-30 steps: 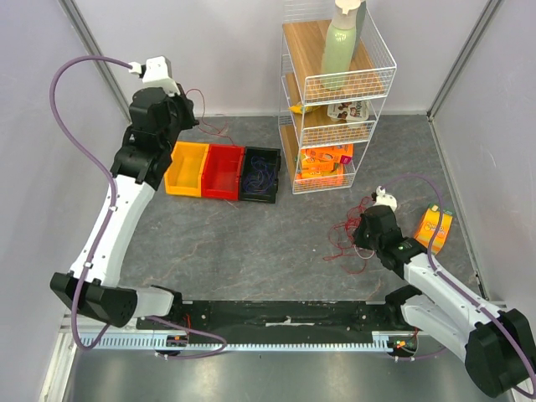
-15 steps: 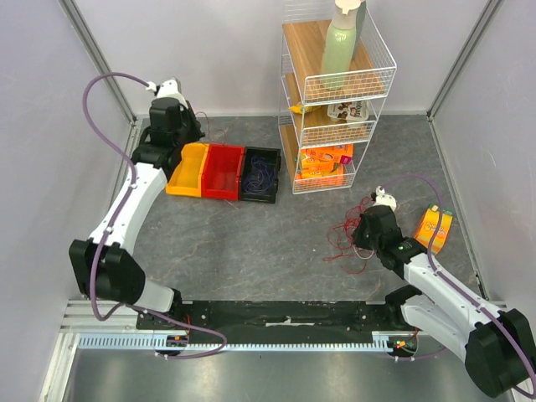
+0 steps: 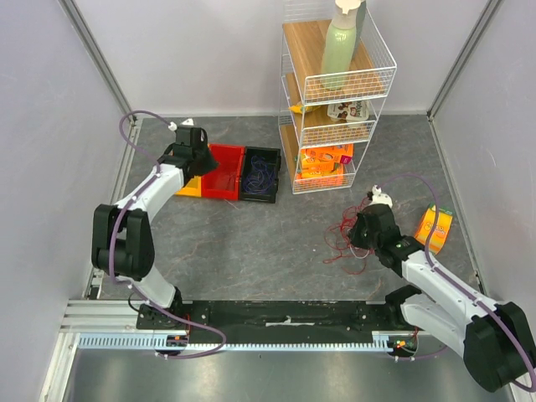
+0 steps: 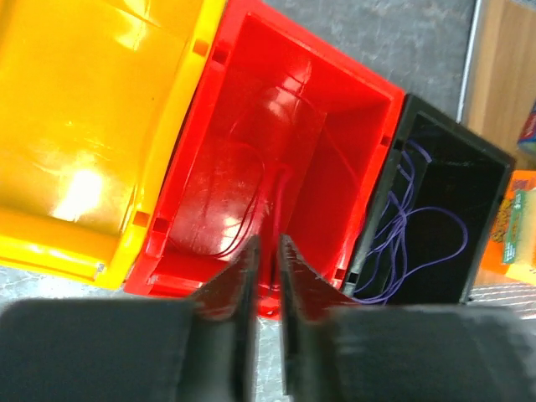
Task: Untangle the cables
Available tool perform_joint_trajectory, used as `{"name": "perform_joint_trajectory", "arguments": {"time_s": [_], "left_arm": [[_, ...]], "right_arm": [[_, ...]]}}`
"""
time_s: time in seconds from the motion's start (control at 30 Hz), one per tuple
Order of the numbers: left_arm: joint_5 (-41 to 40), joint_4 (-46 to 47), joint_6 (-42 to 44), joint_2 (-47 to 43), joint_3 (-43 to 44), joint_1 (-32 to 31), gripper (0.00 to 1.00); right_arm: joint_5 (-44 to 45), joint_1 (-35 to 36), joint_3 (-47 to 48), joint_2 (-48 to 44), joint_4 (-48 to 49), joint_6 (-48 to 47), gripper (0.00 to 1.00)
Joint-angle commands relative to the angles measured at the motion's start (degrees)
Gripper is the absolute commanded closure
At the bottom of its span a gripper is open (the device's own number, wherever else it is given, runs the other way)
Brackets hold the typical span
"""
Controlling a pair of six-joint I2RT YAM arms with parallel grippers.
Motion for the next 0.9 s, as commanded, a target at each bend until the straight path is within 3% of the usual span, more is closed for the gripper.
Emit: {"name": "perform_joint_trajectory", "arguments": {"time_s": [0.0,0.1,0.13,0.2,0.27,0.33,0.43,0.63,0.7,0.87], "left_arm": [[2.3,-0.75,-3.67,1.23,4.34,0.17,0.69],[2.65,-0.84,-3.76,-2.62,3.21,0.08,0.19],[2.65,-0.67,-3.85,-4.21,2.51,0.08,0.1],[3.0,-0.67,-3.5,-8.6,0.58,0.0,0.08],[7.64,-0.67,-2.97,-12.11,-1.97,-0.27,0.08],[12.91,0.03,-2.18,-14.93,-5.39,-1.93,0.19],[23.53,4.42,0.62,-17.57,-12.24,-8.33,0.28],[24.54,14.97,4.33,-20.92,-25.25,-27.75,0.27],[24.88,17.33,2.41,-19.52,-28.25,-29.62,0.28],[28.3,22.35,2.21,-16.88,-31.59,-30.32,0.43]], "right_arm": [[-3.76,-0.26,-0.33,0.77,3.22,-0.99,1.0],[-10.16,-0.08,-0.33,3.84,5.77,-2.92,1.0],[-12.54,0.0,-0.24,4.89,6.82,-3.27,1.0],[-16.85,0.44,-0.42,6.74,9.28,-3.8,1.0],[-19.59,2.19,-0.24,8.5,12.27,-3.98,1.0],[-21.17,5.08,0.46,10.52,13.78,-4.33,0.99],[-22.84,10.8,2.13,15.17,18.08,-4.42,0.98],[-28.56,15.73,1.87,20.99,27.57,0.23,1.0],[-28.21,16.09,1.43,20.55,28.37,1.03,1.0],[-26.45,16.09,0.38,15.73,25.91,0.85,1.0]]}}
